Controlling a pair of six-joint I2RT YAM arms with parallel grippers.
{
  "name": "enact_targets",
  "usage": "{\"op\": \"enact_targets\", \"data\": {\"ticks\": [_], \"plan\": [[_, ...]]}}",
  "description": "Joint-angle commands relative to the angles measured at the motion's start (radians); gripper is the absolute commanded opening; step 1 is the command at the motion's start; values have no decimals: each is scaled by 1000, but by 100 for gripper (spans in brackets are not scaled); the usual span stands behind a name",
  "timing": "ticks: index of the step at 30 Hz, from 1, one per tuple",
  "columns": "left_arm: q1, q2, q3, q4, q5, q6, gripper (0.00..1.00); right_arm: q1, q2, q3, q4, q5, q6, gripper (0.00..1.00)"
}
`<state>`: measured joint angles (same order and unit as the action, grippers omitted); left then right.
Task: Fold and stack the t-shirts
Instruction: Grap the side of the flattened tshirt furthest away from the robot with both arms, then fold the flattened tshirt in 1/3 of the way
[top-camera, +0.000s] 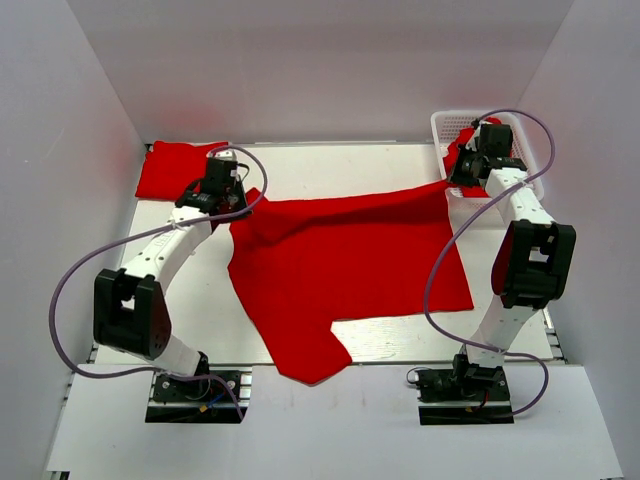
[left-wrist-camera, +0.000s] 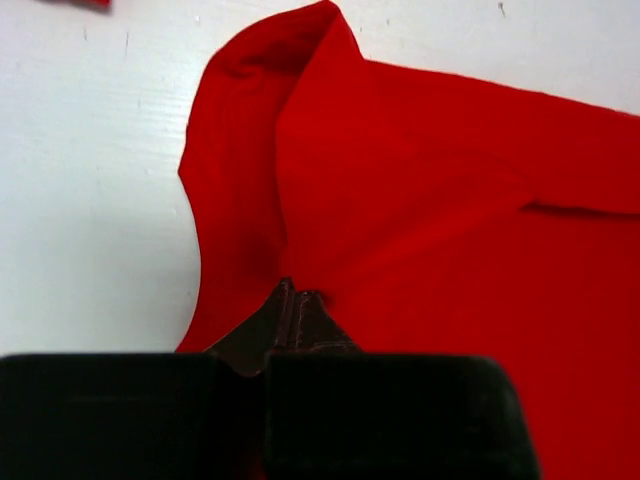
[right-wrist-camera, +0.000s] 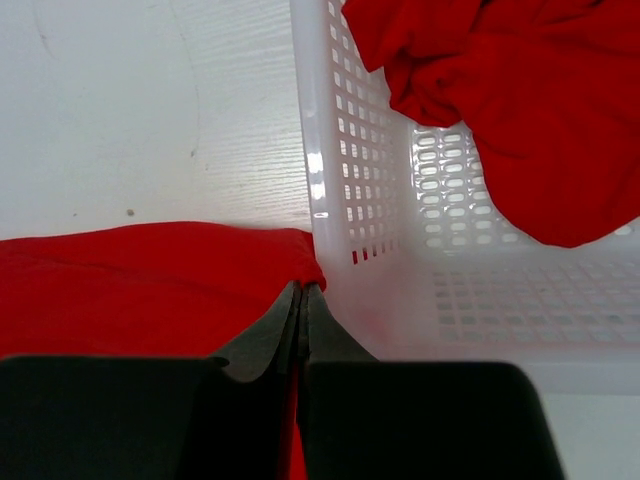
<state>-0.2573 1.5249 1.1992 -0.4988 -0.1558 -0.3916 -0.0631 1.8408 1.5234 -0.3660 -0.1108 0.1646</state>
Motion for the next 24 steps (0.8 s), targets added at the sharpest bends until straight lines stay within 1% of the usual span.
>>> {"op": "enact_targets", "data": {"ticks": [1,3,6,7,10,17,19,24], "plan": [[-3,-77,31,-84,35,-26,0,-6,-48,24,-36,42,-28,0],[-3,-107,31,-106,62,-16,0,-6,-57,18,-42,48,-36,0],[-3,-118,-24,-116,128,-29,0,-4,-57,14,-56,46,-40,0],[-3,-130,-53,-127,139,-55,0,-4,-55,8,-59,43,-46,0],[-3,-156,-108,-127,153,-79,0,-6,-54,3,-62,43,-50,0],[-3,-222,-162,-161,162,-136,0,-4,-45,0,-80,46,-59,0],[-3,-245,-205,-170,199,-136,0,-3,-46,-6,-82,42,-59,0],[-3,-255,-312,-144,226,-171,0,-4,-48,-48,-73,43,-68,0]]}}
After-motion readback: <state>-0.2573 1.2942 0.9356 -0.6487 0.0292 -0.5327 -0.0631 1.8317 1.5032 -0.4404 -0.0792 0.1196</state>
